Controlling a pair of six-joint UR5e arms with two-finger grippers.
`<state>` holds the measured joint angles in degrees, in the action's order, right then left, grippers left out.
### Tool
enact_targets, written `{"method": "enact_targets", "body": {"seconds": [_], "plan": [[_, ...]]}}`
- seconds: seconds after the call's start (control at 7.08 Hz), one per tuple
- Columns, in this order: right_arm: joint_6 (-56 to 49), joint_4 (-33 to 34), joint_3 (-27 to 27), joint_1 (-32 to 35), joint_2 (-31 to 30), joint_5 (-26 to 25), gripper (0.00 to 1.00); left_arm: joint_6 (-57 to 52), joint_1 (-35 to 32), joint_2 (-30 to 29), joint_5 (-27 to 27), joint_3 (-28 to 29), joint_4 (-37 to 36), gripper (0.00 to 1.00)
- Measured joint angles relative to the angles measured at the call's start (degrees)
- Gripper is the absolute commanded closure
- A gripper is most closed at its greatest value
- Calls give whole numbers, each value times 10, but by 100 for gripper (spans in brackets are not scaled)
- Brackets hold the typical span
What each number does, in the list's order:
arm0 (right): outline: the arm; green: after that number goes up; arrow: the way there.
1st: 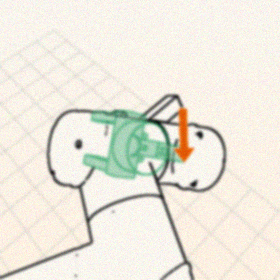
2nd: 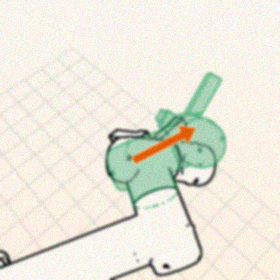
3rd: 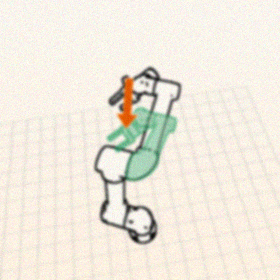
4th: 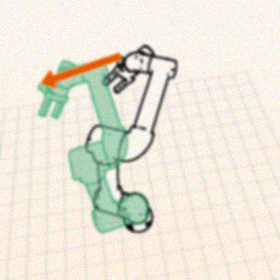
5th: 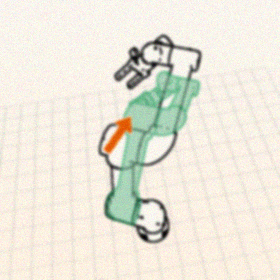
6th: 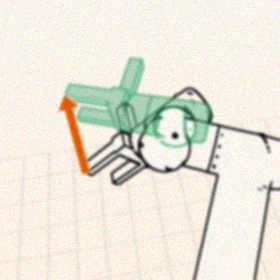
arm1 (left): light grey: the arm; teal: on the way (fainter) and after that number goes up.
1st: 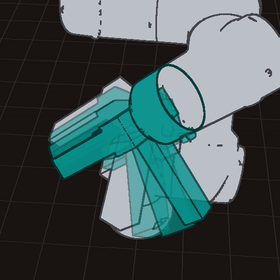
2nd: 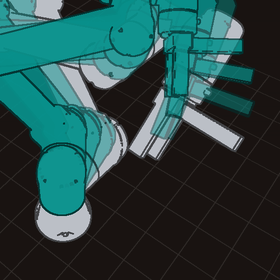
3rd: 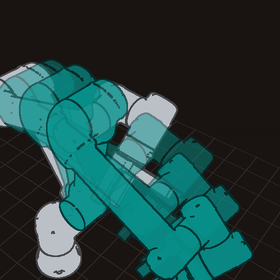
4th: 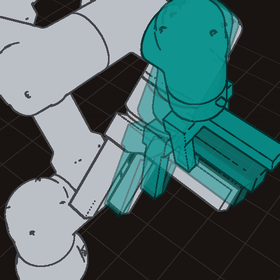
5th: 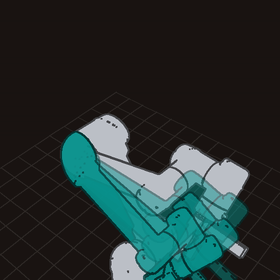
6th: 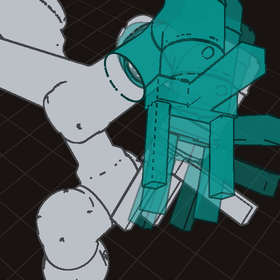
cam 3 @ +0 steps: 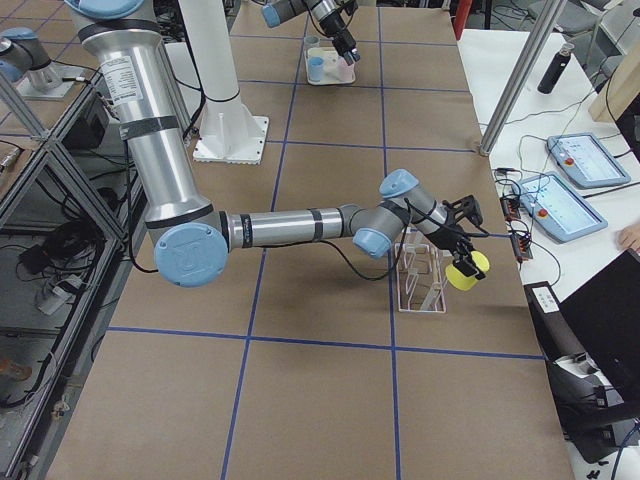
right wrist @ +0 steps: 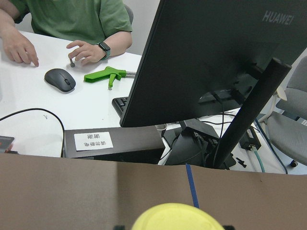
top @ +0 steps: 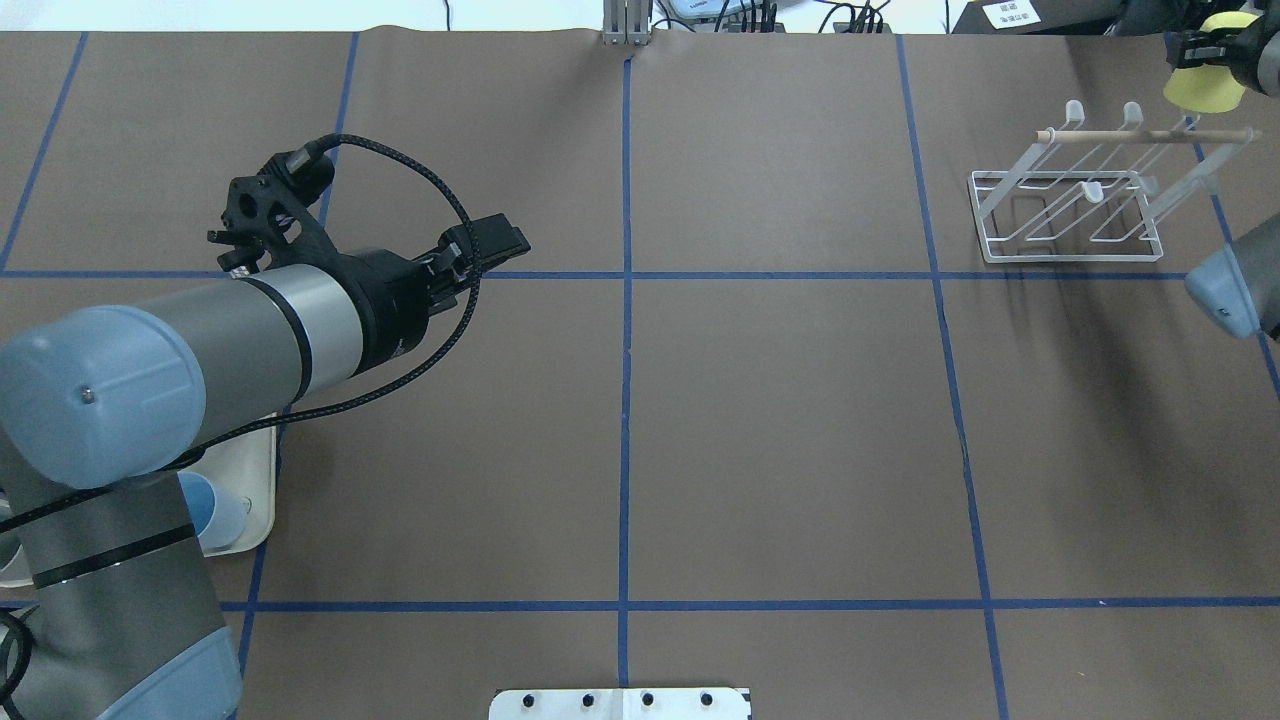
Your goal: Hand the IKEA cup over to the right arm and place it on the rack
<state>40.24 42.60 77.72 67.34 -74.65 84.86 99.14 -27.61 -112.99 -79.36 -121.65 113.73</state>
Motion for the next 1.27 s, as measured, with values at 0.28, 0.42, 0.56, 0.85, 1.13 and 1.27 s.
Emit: {"method": "enact_targets", "body": {"seconds": [0.28,0.42,0.56,0.85,1.13,1.27], "plan": [[0,-1,-2,-11,-7,-1,1,0,0,0,0,-1,0,0],[-1,-1,-2,-15,-7,-1,0,0,0,0,0,-1,0,0],[-4,-2,-2,-16,-7,0,0,0,0,0,0,-1,0,0],[-30,-22,-1,-13,-15,16,0,0,0,0,0,-2,0,0],[-38,-34,17,23,-16,101,0,-22,-11,2,-5,-5,-11,0],[-30,-33,33,47,-17,163,0,-59,-35,6,-30,-14,-47,0]]}}
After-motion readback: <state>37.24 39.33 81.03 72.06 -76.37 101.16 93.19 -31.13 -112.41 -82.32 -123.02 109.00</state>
